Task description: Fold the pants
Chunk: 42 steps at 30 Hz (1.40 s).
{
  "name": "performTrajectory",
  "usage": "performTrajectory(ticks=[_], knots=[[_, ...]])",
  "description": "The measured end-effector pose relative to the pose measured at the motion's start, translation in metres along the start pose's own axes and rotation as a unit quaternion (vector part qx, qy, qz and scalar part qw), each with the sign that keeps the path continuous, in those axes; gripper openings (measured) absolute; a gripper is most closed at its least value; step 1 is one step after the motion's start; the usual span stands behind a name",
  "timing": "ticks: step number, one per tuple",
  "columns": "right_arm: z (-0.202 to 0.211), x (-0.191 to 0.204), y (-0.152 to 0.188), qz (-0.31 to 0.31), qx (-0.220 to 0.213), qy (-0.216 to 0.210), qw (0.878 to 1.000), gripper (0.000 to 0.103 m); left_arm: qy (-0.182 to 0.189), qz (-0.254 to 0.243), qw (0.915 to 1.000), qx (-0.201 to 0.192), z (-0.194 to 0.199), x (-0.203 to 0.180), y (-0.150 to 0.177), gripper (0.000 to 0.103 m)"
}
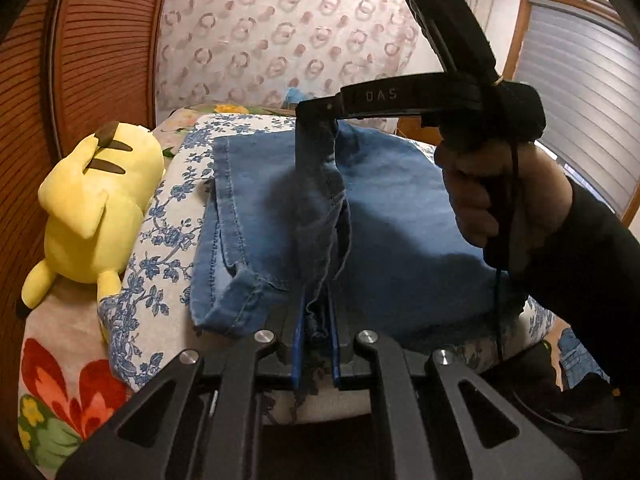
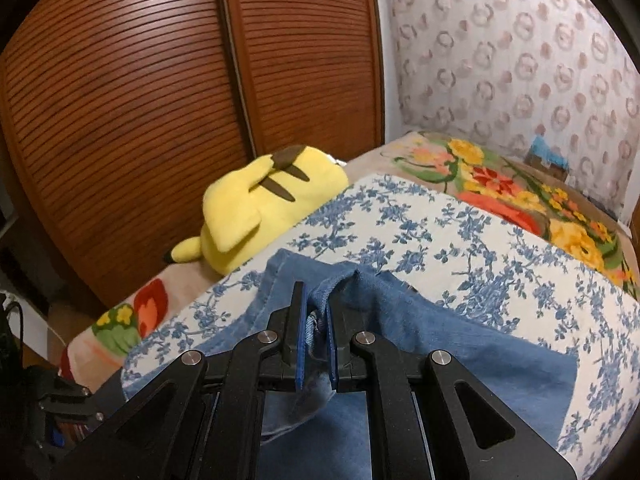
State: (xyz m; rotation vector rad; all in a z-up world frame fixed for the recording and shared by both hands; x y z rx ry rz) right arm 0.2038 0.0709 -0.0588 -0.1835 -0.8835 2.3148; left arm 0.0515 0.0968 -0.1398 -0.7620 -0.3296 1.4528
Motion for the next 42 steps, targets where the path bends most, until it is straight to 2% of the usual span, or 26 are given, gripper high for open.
performTrajectory(ticks=[4, 6, 8, 13, 18, 23, 30, 36, 42], knots=[[-0.002, -0.002, -0.006, -0.002, -0.001, 0.009, 1.0, 0.007, -0.007, 0.003, 1.0, -0.002, 0.004, 0.002, -0.001, 0.008], [0.001, -0.004, -0.009, -0.008, -0.002, 0.01, 1.0, 0.01, -0.033, 0.003, 0.9994, 0.002, 0.002, 0.004, -0.001, 0.015], [0.004, -0.007, -0.011, -0.013, -0.004, 0.016, 1.0, 0.016, -0.039, 0.0, 0.9992, 0.0, 0.001, 0.004, -0.001, 0.021], [0.026, -0.019, -0.016, -0.017, -0.023, 0.035, 0.999, 0.04, -0.036, 0.003, 0.9992, -0.014, 0.01, 0.003, -0.007, 0.04], [0.047, -0.037, -0.002, -0.014, -0.034, 0.055, 0.998, 0.044, -0.034, -0.003, 0.9991, -0.024, 0.015, 0.0, -0.018, 0.041], [0.038, -0.058, 0.035, -0.01, 0.003, 0.082, 0.997, 0.044, -0.032, -0.006, 0.9994, -0.015, 0.001, -0.004, -0.025, 0.041], [0.008, -0.073, 0.078, -0.03, 0.046, 0.077, 0.996, 0.044, -0.061, -0.005, 0.9981, 0.005, -0.027, 0.0, -0.027, 0.041], [-0.004, -0.074, 0.089, -0.031, 0.052, 0.082, 0.995, 0.044, -0.075, 0.0, 0.997, 0.018, -0.038, 0.012, -0.023, 0.041], [-0.01, -0.072, 0.092, -0.027, 0.061, 0.086, 0.994, 0.049, -0.07, 0.005, 0.9974, 0.017, -0.043, 0.016, -0.017, 0.041]])
Point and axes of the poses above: each gripper's, at about its wrist camera, not at the fingertips, and z roughly against the way its jaws point, x to its left, y to its underside, the point moved 5 cm from there along -z, roughly the way its jaws point, and after that the axes turned 9 degrees about x, right-handed, at the moved point
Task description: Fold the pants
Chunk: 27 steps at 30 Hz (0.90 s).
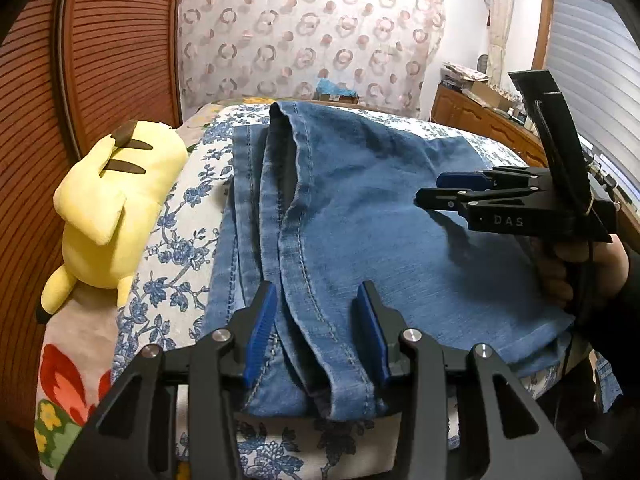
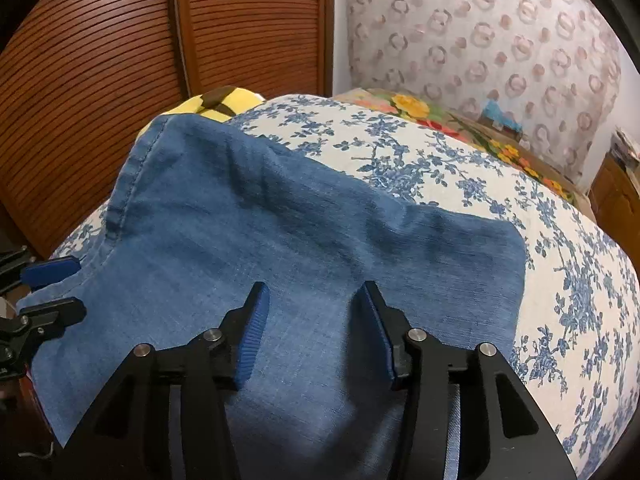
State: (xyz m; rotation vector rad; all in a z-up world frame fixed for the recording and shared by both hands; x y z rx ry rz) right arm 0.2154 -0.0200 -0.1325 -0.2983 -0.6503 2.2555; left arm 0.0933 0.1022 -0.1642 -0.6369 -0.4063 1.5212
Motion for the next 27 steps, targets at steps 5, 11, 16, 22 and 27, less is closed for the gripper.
performTrajectory(ticks=[5, 11, 16, 22, 27], knots=[[-0.002, 0.001, 0.0, 0.0, 0.004, -0.009, 1.0, 0.053, -0.005, -0.001, 1.0, 0.001, 0.001, 0.0, 0.0, 0.041], [-0.002, 0.003, 0.0, 0.003, 0.004, -0.005, 1.0, 0.054, -0.017, -0.008, 0.9997, -0.016, 0.02, -0.009, -0.006, 0.041], [0.004, 0.005, 0.0, 0.005, -0.006, 0.006, 1.0, 0.054, -0.008, -0.018, 0.9991, -0.037, 0.036, -0.019, -0.016, 0.041], [0.039, 0.002, 0.014, -0.011, -0.021, 0.016, 1.0, 0.054, 0.01, -0.031, 0.9988, -0.038, 0.035, -0.031, -0.017, 0.041], [0.065, -0.011, 0.044, -0.039, -0.023, 0.019, 0.999, 0.054, 0.037, -0.033, 0.9987, -0.014, 0.018, -0.044, -0.011, 0.057]])
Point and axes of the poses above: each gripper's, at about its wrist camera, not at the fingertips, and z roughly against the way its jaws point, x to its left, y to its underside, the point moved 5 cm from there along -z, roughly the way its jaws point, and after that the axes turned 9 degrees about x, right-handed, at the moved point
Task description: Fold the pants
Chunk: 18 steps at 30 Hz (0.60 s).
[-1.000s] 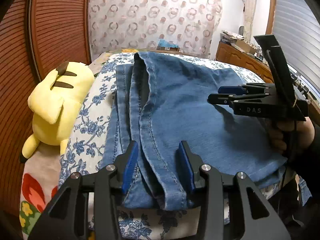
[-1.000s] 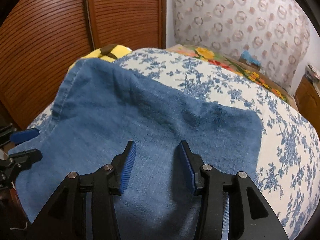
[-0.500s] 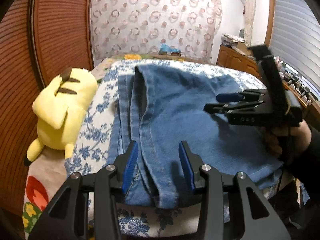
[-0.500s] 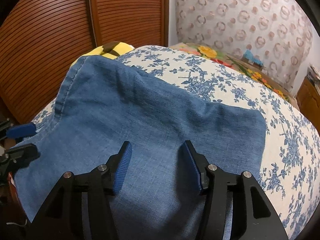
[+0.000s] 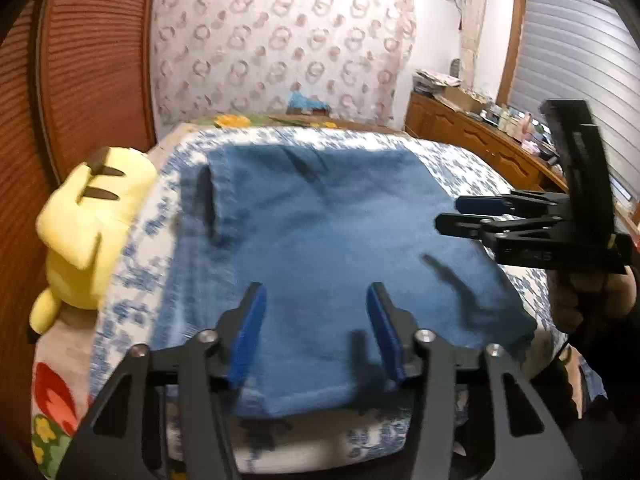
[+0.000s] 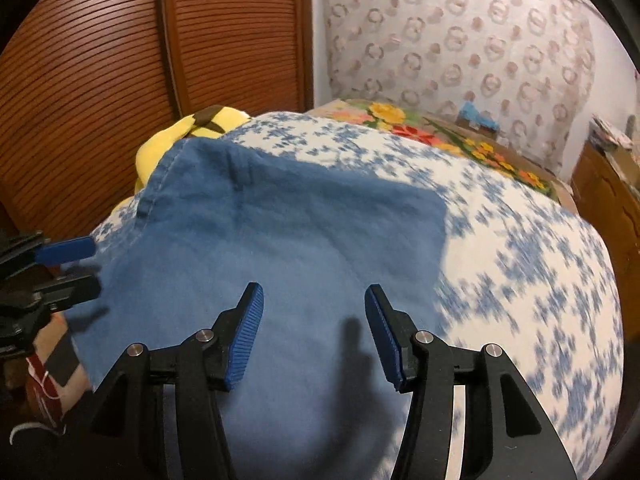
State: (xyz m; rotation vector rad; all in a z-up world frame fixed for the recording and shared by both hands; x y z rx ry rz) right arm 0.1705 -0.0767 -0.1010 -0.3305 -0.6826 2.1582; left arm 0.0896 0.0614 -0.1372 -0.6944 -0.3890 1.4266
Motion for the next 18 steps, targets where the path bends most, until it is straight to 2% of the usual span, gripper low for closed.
performTrajectory(ticks=[6, 10, 18], knots=[[0.018, -0.02, 0.034, -0.042, 0.007, -0.001, 0.999, 0.054, -0.001, -0.026, 0.9995, 0.021, -0.017, -0.02, 0.007, 0.057], [0.026, -0.027, 0.053, -0.073, 0.011, -0.029, 0.997, 0.054, -0.016, -0.035, 0.9991, 0.016, -0.021, -0.025, 0.013, 0.057], [0.03, -0.026, 0.067, -0.077, 0.019, -0.028, 0.996, 0.054, -0.017, -0.039, 0.999, 0.012, -0.023, -0.026, 0.02, 0.058]])
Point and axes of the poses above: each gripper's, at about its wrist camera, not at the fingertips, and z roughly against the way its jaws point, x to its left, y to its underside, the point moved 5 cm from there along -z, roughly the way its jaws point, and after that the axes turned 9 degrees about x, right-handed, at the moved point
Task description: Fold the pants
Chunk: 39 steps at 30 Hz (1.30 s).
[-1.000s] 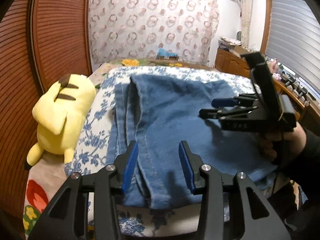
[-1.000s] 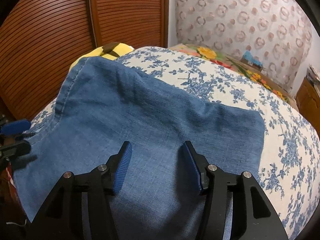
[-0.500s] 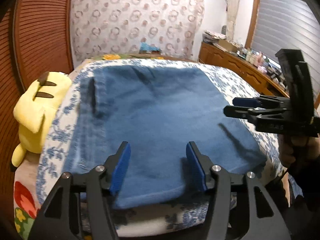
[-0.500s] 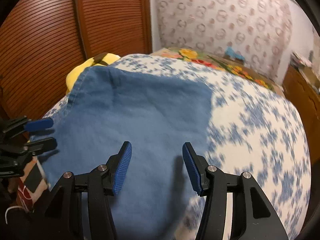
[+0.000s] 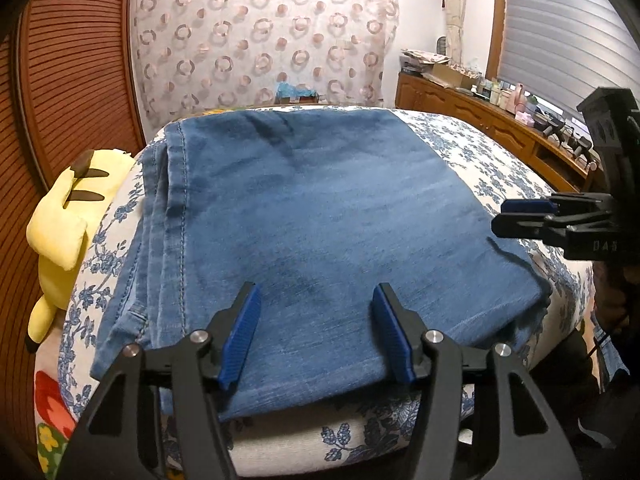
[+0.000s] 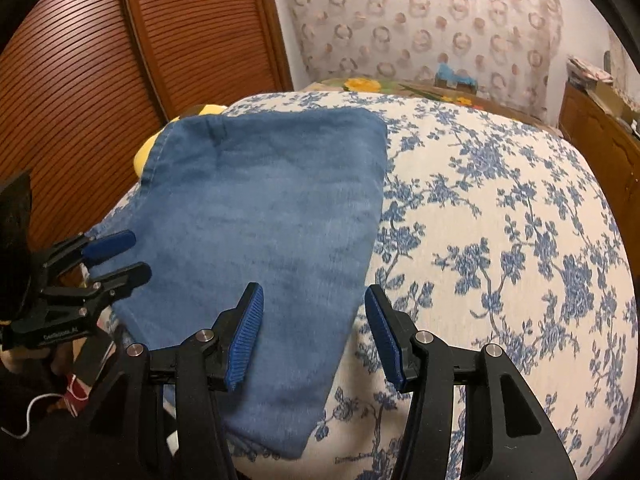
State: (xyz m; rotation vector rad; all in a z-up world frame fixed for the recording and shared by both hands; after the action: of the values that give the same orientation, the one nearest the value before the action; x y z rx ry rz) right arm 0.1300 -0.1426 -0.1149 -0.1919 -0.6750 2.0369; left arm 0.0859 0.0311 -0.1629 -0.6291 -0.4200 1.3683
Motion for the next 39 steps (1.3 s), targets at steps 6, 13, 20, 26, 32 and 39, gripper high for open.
performTrajectory(ticks=[6, 13, 20, 26, 32, 39], knots=[[-0.009, -0.004, 0.01, -0.012, 0.013, -0.013, 1.0, 0.054, 0.005, 0.001, 1.0, -0.002, 0.0, 0.001, 0.002, 0.059], [-0.017, 0.006, 0.012, -0.003, 0.021, -0.03, 0.999, 0.054, 0.002, 0.001, 1.0, -0.003, 0.0, 0.002, 0.002, 0.059], [-0.016, 0.01, 0.011, 0.007, 0.012, -0.032, 0.999, 0.027, 0.001, 0.0, 1.0, -0.005, 0.0, 0.002, 0.001, 0.059], [0.001, 0.011, 0.005, 0.008, -0.018, -0.042, 0.999, 0.006, 0.002, -0.001, 1.0, -0.005, 0.001, 0.003, -0.001, 0.059], [0.026, 0.025, -0.013, 0.025, -0.054, -0.056, 0.997, 0.004, 0.036, 0.036, 0.9987, 0.001, 0.011, 0.013, -0.008, 0.059], [0.046, 0.063, -0.047, 0.067, -0.082, -0.081, 0.991, 0.004, 0.018, 0.066, 0.997, -0.036, 0.045, 0.045, -0.016, 0.059]])
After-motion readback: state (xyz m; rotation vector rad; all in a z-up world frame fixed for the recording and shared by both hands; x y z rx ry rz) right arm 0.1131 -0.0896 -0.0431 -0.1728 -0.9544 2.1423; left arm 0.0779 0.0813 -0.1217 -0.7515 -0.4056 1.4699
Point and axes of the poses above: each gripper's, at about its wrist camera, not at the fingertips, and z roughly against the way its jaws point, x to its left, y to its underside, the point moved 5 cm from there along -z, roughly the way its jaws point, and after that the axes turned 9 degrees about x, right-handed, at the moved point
